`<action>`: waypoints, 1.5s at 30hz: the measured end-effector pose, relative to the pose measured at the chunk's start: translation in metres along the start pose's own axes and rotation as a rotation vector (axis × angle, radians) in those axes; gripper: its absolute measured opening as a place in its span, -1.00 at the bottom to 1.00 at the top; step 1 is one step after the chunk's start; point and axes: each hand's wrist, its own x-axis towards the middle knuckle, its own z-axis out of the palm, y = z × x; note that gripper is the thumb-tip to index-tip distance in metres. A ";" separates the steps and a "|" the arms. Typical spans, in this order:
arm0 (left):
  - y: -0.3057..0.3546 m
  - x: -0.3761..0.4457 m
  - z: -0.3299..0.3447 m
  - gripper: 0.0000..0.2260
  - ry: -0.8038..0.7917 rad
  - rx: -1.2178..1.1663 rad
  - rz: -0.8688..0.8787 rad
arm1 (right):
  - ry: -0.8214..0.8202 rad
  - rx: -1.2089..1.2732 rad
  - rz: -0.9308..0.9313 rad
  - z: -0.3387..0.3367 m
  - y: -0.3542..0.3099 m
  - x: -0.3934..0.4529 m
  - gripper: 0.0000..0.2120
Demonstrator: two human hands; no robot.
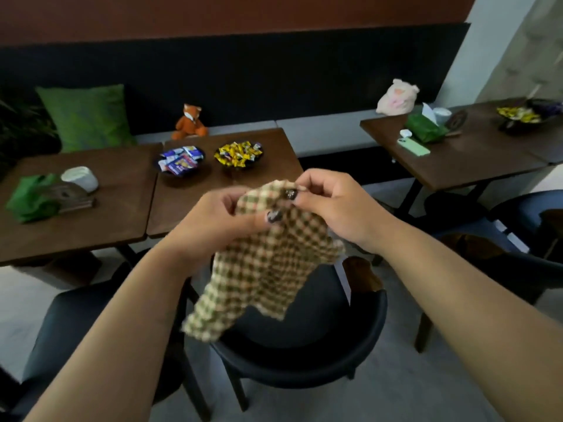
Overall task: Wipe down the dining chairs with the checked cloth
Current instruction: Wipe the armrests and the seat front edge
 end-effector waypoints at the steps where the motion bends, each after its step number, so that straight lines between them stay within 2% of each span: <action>1: -0.007 -0.003 -0.004 -0.51 -0.088 -0.042 -0.079 | 0.015 0.018 0.001 -0.003 -0.005 0.003 -0.88; 3: -0.027 -0.009 -0.002 -0.42 -0.155 -0.120 -0.183 | 0.054 0.026 0.010 -0.010 -0.012 0.008 -0.88; 7: -0.042 -0.007 0.019 -0.54 -0.123 -0.428 -0.157 | 0.190 -0.022 0.009 -0.031 -0.017 0.015 -0.87; 9: -0.038 0.000 0.029 -0.60 -0.030 -0.687 -0.153 | 0.261 0.010 0.042 -0.042 -0.015 0.016 -0.89; 11: -0.043 0.008 0.041 -0.63 0.101 -0.917 -0.233 | 0.330 0.061 0.095 -0.052 -0.010 0.018 -0.88; 13: -0.054 0.012 0.061 -0.54 0.102 -1.045 -0.269 | 0.394 0.158 0.158 -0.061 -0.004 0.020 -0.87; 16: -0.068 0.012 0.096 -0.24 0.029 -1.189 -0.281 | 0.427 0.283 0.276 -0.075 0.010 0.024 -0.83; 18: -0.067 0.017 0.110 -0.24 0.109 -1.219 -0.273 | 0.422 0.371 0.330 -0.086 0.021 0.023 -0.85; 20: -0.061 0.027 0.115 -0.45 0.257 -1.149 -0.269 | 0.429 0.398 0.370 -0.097 0.033 0.020 -0.88; 23: -0.049 0.048 0.108 -0.75 0.459 -0.857 -0.329 | 0.463 0.342 0.388 -0.113 0.049 0.014 -0.91; 24: -0.046 0.054 0.104 -0.81 0.513 -0.744 -0.341 | 0.476 0.315 0.386 -0.118 0.054 0.012 -0.85; 26: -0.041 0.062 0.096 -0.91 0.600 -0.546 -0.347 | 0.485 0.248 0.372 -0.128 0.061 0.009 -0.59; 27: -0.039 0.064 0.091 -0.95 0.624 -0.467 -0.337 | 0.475 0.209 0.357 -0.131 0.064 0.007 -0.54; 28: -0.035 0.065 0.086 -0.98 0.628 -0.417 -0.316 | 0.452 0.167 0.339 -0.134 0.066 0.006 -0.57; 31: -0.022 0.068 0.075 -0.95 0.530 -0.451 -0.210 | 0.320 0.171 0.319 -0.140 0.066 0.000 -0.73; 33: -0.012 0.070 0.072 -0.94 0.482 -0.540 -0.157 | 0.243 0.190 0.305 -0.144 0.061 -0.002 -0.72; 36: 0.002 0.074 0.069 -0.51 0.451 -0.584 -0.141 | 0.248 -0.071 0.228 -0.150 0.054 0.002 -0.59; 37: 0.006 0.075 0.068 -0.42 0.425 -0.579 -0.157 | 0.259 -0.152 0.211 -0.151 0.049 0.003 -0.57; 38: 0.011 0.076 0.067 -0.44 0.394 -0.559 -0.177 | 0.269 -0.210 0.190 -0.152 0.044 0.005 -0.56; 40: 0.018 0.078 0.067 -0.65 0.363 -0.476 -0.213 | 0.280 -0.310 0.134 -0.155 0.036 0.009 -0.56; 43: 0.024 0.084 0.067 -0.81 0.493 -0.323 -0.195 | 0.312 -0.458 0.069 -0.160 0.026 0.014 -0.59; 45: 0.026 0.086 0.063 -0.82 0.568 -0.117 -0.113 | 0.357 -0.548 0.053 -0.162 0.022 0.017 -0.61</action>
